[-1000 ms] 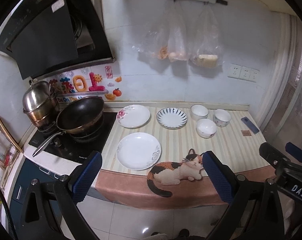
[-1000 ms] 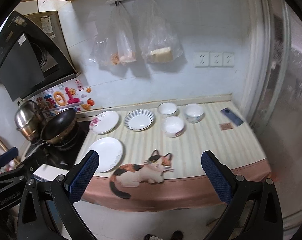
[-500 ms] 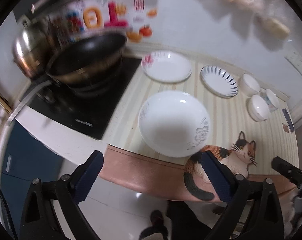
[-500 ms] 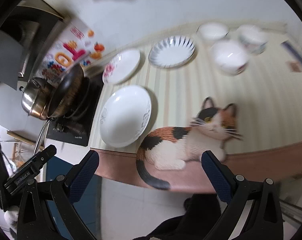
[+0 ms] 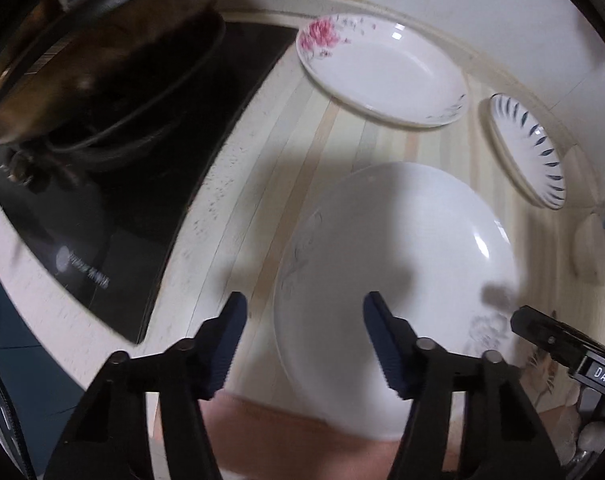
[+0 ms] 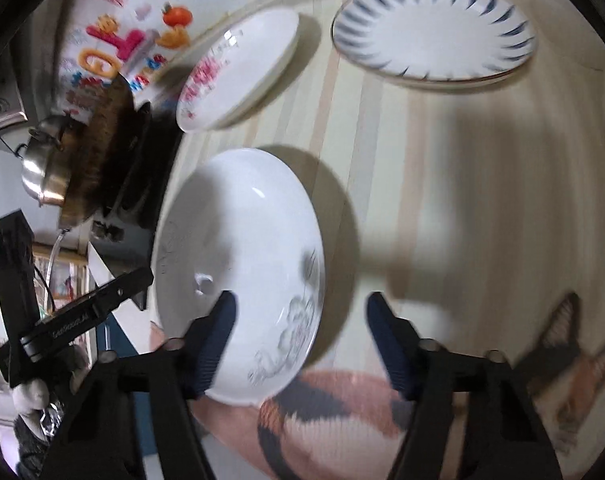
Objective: Organize plates and bowls
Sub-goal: 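Grasp the grey-floral white plate rim with the left tool while the right tool grasps it too, then lift the grey-floral plate with both tools and carry it toward the pink-rose plate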
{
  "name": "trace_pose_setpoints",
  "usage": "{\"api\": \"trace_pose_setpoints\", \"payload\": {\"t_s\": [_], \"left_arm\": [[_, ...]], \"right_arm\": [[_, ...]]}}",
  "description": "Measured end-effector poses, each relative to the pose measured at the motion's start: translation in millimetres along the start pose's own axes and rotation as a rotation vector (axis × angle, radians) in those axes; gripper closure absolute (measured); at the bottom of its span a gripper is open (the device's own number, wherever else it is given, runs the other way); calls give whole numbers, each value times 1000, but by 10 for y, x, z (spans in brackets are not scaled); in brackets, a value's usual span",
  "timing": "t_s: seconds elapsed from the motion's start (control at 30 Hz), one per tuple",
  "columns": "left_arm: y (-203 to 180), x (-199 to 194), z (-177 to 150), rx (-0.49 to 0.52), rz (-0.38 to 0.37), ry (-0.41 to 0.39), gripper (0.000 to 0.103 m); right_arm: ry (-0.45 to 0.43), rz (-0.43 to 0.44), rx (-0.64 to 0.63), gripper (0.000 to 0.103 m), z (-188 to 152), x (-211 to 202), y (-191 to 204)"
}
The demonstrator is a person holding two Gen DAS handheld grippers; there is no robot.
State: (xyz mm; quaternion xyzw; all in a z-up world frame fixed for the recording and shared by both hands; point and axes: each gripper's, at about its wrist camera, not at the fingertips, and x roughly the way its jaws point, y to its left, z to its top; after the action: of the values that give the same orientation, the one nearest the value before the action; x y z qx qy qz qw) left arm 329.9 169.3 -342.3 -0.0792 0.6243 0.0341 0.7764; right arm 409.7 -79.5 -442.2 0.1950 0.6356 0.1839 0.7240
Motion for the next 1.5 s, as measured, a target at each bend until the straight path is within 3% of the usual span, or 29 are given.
{"api": "trace_pose_setpoints", "payload": {"t_s": [0.13,0.2,0.27,0.73,1.17,1.5], "left_arm": [[39,202,64,4,-34,48,60],[36,256,50,11,-33,58,68],[64,243,49,2,-44,37,69],[-137,-41,-43,44,-79,-25,70],[-997,-224,-164,188,-146,-63,70],[-1615,27,-456,289,-184,-1,70]], "right_arm": [[38,23,-18,74,124,260,54],[38,20,-24,77,156,325,102],[36,7,-29,81,177,365,124],[-18,-12,-28,82,78,2,-116],[-145,-47,38,82,-265,-924,-649],[-177,-103,144,82,-708,-1250,-1248]]}}
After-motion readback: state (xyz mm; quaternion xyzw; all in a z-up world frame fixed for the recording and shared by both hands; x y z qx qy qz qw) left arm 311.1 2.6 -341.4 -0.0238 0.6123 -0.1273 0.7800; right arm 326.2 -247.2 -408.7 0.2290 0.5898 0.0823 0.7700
